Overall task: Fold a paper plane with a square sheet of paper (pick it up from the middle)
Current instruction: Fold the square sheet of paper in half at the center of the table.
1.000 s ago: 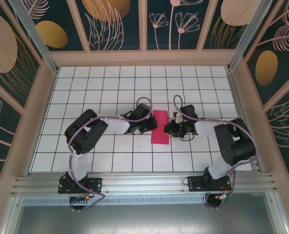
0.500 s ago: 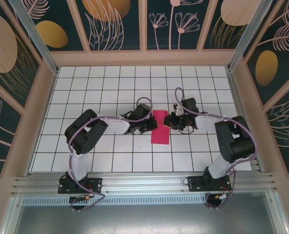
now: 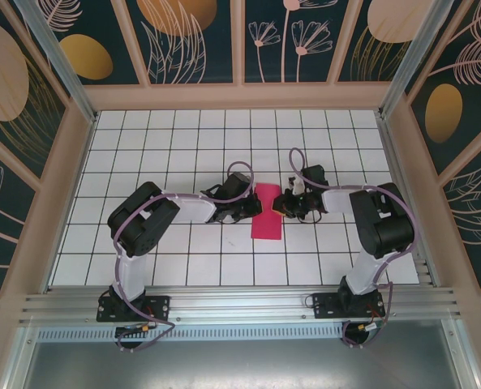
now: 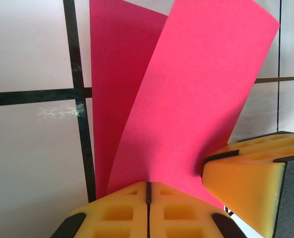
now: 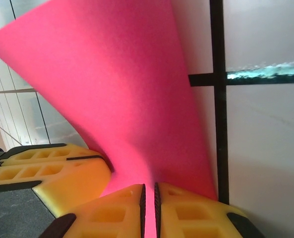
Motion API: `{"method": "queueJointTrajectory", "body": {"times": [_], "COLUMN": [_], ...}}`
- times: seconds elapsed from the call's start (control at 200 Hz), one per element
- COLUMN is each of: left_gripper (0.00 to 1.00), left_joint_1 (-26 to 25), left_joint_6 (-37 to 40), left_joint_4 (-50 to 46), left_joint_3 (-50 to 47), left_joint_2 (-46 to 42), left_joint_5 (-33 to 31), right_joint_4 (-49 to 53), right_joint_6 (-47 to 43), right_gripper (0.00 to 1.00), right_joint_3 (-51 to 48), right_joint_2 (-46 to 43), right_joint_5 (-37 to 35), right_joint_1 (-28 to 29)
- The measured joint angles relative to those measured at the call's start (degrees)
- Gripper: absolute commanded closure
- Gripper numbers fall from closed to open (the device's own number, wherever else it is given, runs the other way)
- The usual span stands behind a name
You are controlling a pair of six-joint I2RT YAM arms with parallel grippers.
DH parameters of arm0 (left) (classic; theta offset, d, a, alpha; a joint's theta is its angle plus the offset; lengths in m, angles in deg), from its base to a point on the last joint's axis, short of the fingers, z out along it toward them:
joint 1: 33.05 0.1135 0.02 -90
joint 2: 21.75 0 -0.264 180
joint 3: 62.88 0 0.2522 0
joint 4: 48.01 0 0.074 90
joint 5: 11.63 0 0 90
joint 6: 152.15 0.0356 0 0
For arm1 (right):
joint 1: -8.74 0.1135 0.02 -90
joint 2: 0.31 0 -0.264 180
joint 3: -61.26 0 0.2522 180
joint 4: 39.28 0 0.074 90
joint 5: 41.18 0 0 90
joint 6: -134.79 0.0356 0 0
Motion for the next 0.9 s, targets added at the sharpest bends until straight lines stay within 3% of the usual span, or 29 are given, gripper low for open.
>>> {"method": "queueJointTrajectory", "body": {"times": [0.901], "left_gripper": [0.91], "left_joint_1": [0.02], "left_joint_6": [0.02], "left_joint_4": [0.04], "left_joint_3": [-0.02], "left_joint_2": [0.00], "left_joint_5": [0.02], "right_joint_4": [4.96], "right_joint_6": [-3.04], "right_gripper": [0.83], "right_joint_3": [10.12], "right_joint_2": [4.28], "right_joint_5": [-1.97], "right_joint_1": [-1.03]}}
